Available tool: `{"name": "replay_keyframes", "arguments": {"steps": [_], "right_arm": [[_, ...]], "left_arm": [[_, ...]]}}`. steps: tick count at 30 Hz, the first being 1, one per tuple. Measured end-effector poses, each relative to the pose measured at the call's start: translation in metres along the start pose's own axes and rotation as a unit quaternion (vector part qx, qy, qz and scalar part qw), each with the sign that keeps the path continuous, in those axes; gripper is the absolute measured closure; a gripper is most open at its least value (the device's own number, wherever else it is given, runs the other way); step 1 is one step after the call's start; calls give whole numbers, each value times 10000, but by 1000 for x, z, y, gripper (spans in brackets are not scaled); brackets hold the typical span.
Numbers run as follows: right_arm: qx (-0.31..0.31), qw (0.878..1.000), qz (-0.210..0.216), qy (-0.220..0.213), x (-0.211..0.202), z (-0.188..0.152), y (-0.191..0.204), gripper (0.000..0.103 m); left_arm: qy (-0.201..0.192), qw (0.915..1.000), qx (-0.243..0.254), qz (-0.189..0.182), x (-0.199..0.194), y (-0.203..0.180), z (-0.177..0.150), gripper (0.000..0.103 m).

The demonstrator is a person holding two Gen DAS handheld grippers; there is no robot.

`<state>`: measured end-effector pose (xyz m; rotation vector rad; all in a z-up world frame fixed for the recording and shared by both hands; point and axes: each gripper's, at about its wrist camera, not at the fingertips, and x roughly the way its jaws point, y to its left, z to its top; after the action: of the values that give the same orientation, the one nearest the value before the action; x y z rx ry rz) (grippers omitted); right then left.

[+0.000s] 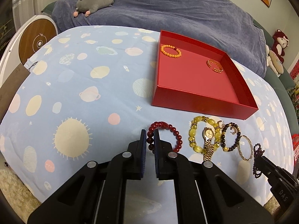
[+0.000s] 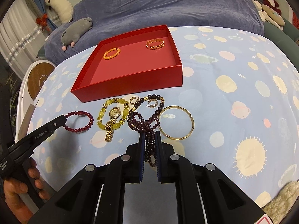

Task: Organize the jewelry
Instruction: 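Grasp the dark red bead bracelet with the left tool while the right tool grasps the garnet bow bracelet, then lower both held bracelets into the red box and open both tools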

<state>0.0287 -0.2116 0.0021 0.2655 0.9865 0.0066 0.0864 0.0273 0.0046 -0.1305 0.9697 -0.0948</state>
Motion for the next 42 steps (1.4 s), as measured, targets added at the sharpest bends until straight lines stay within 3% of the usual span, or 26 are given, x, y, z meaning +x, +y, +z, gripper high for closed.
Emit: {"name": "replay_keyframes", "arguments": {"steps": [12,24,31,42], "right_arm": [[-4,9997,101,-220,-21,11,3,93],[-5,9986,190,-494,-8,69,1,93],[-72,9987,150,-491,30,126,4,93],[-13,9997,67,-238,98,171,7,93]], "left_arm": [[-195,9993,37,-318,-44,-12,13,96],[-649,9952,203,-703,-55,-47,75,96],[-882,9921,364,-813,-27,-71,129,95],[-567,9954,310,-703,53,-78,167,95]]}}
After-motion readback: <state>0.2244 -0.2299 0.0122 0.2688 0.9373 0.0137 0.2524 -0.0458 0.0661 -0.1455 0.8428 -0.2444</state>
